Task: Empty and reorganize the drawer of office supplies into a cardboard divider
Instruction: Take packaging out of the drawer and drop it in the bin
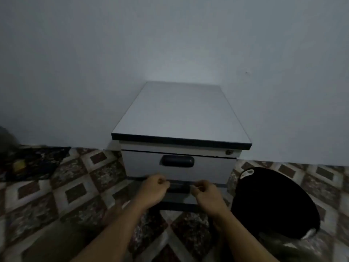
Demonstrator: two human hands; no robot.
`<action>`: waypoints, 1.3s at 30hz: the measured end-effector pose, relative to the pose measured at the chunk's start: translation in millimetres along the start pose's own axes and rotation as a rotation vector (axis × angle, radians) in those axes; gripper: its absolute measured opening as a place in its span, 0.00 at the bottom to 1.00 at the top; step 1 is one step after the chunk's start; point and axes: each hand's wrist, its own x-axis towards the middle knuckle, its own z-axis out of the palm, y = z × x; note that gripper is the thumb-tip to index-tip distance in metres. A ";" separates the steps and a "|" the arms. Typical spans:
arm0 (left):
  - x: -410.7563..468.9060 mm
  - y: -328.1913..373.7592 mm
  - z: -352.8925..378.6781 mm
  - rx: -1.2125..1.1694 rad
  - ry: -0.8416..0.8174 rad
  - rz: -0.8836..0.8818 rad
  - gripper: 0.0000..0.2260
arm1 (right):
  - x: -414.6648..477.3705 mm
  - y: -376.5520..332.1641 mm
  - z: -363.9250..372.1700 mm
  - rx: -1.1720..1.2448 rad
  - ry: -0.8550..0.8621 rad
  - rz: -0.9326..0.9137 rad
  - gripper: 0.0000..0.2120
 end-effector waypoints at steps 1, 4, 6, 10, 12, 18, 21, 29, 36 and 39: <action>4.0 -5.0 6.2 -0.012 -0.013 -0.021 0.08 | 5.5 4.8 6.8 0.049 -0.001 0.036 0.07; 18.7 -27.3 21.6 -0.019 -0.030 -0.107 0.13 | 22.3 22.5 25.4 0.145 0.018 0.146 0.07; 24.6 -37.9 29.4 -0.052 -0.023 -0.143 0.13 | 32.0 30.5 36.7 0.192 0.011 0.180 0.07; 35.0 -46.2 37.2 -0.277 0.028 -0.238 0.08 | 47.8 33.3 48.8 0.394 0.025 0.259 0.06; 35.3 -42.2 38.3 -0.475 0.040 -0.325 0.06 | 52.3 33.5 52.9 0.537 0.069 0.309 0.05; 37.4 -37.5 40.1 -0.707 0.058 -0.437 0.04 | 55.4 34.9 65.4 0.770 0.081 0.364 0.07; 32.4 -34.6 42.0 -0.671 0.052 -0.426 0.05 | 50.9 33.8 65.8 0.763 0.060 0.383 0.09; -7.3 -32.0 38.0 -0.550 0.000 -0.415 0.12 | 11.9 37.1 63.2 0.662 0.032 0.380 0.11; -35.3 -38.0 36.8 -0.185 -0.034 -0.293 0.17 | -20.9 46.8 64.2 0.191 0.075 0.266 0.07; -35.4 -33.2 30.2 0.177 0.073 -0.142 0.11 | -27.1 42.8 52.1 -0.153 0.155 0.067 0.07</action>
